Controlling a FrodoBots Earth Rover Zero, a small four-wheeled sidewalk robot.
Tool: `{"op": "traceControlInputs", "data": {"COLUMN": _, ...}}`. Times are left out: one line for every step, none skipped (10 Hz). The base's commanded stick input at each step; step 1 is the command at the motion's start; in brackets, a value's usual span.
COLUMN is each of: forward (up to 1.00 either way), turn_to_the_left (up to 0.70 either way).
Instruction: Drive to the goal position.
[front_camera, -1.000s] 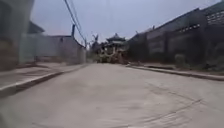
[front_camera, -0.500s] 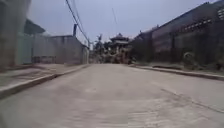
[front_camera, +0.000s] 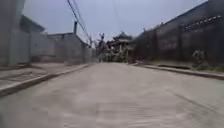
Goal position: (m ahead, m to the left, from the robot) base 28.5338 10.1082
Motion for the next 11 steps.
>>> {"op": "traceControlInputs", "data": {"forward": 1.00, "turn_to_the_left": 0.00}}
{"op": "traceControlInputs", "data": {"forward": 1.00, "turn_to_the_left": 0.00}}
{"op": "traceControlInputs", "data": {"forward": 1.00, "turn_to_the_left": 0.00}}
{"op": "traceControlInputs", "data": {"forward": 1.00, "turn_to_the_left": 0.00}}
{"op": "traceControlInputs", "data": {"forward": 1.00, "turn_to_the_left": 0.00}}
{"op": "traceControlInputs", "data": {"forward": 1.00, "turn_to_the_left": 0.00}}
{"op": "traceControlInputs", "data": {"forward": 1.00, "turn_to_the_left": 0.00}}
{"op": "traceControlInputs", "data": {"forward": 1.00, "turn_to_the_left": 0.00}}
{"op": "traceControlInputs", "data": {"forward": 1.00, "turn_to_the_left": 0.00}}
{"op": "traceControlInputs", "data": {"forward": 1.00, "turn_to_the_left": 0.00}}
{"op": "traceControlInputs", "data": {"forward": 1.00, "turn_to_the_left": 0.00}}
